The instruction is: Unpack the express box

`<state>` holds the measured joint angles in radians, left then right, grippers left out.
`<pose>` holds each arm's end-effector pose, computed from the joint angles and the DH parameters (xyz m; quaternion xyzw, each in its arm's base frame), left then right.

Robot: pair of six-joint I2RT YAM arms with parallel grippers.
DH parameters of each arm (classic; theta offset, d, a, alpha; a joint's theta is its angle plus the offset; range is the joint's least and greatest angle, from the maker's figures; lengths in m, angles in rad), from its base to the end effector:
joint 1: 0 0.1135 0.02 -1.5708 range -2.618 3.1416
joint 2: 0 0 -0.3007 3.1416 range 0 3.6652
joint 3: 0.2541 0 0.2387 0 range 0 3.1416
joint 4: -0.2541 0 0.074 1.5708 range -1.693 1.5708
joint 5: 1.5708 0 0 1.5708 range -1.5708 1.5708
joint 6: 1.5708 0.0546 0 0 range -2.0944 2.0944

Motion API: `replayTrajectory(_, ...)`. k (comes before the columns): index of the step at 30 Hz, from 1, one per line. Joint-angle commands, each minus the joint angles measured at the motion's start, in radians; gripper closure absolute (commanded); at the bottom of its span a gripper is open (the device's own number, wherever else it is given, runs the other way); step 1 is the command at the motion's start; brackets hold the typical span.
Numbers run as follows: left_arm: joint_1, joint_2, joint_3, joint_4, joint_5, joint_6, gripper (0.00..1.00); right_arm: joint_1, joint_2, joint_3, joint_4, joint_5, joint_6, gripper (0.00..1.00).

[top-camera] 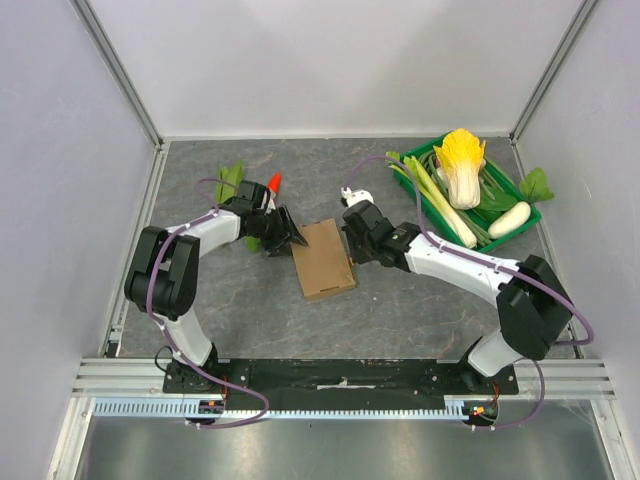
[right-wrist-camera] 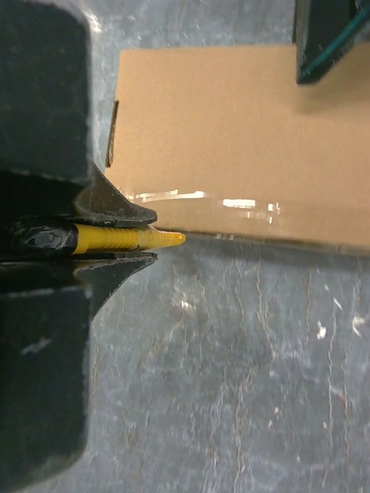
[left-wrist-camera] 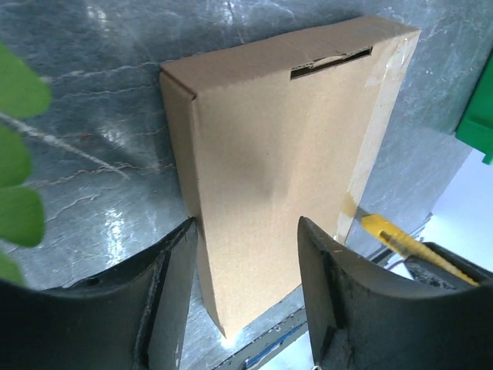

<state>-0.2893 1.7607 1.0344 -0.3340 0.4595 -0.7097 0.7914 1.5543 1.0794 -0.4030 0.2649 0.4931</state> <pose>0.3280 -0.1229 0.1930 -0.1403 0.9334 -0.3112 0.1103 0.2413 0.2239 0.2644 -0.0942 0.9287 0.1021 0.3439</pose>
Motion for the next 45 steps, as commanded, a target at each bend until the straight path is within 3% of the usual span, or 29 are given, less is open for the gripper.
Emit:
replayTrajectory(1,0.001,0.032,0.029,0.058,0.085,0.044,0.42,0.006,-0.011,0.005,0.049,-0.124,0.007,1.0)
replayTrajectory(11,0.001,0.22,0.298,0.101,0.214,0.073,0.43,0.029,0.004,0.046,0.052,-0.332,-0.047,1.0)
replayTrajectory(19,0.001,0.148,0.342,0.003,0.114,0.14,0.38,0.032,-0.108,0.066,-0.069,-0.116,-0.008,1.0)
replayTrajectory(25,0.002,-0.036,0.218,-0.059,-0.019,0.147,0.38,-0.02,-0.191,0.077,-0.111,0.052,-0.066,1.0)
replayTrajectory(33,0.001,-0.242,-0.069,-0.137,-0.168,0.058,0.36,-0.19,0.028,0.175,0.003,0.065,-0.188,1.0)
replayTrajectory(39,0.001,-0.297,-0.197,-0.077,-0.128,0.018,0.35,-0.244,0.16,0.249,0.029,-0.041,-0.218,1.0)
replayTrajectory(45,0.001,-0.251,-0.221,0.01,-0.055,-0.013,0.37,-0.244,0.167,0.226,0.038,-0.213,-0.2,1.0)
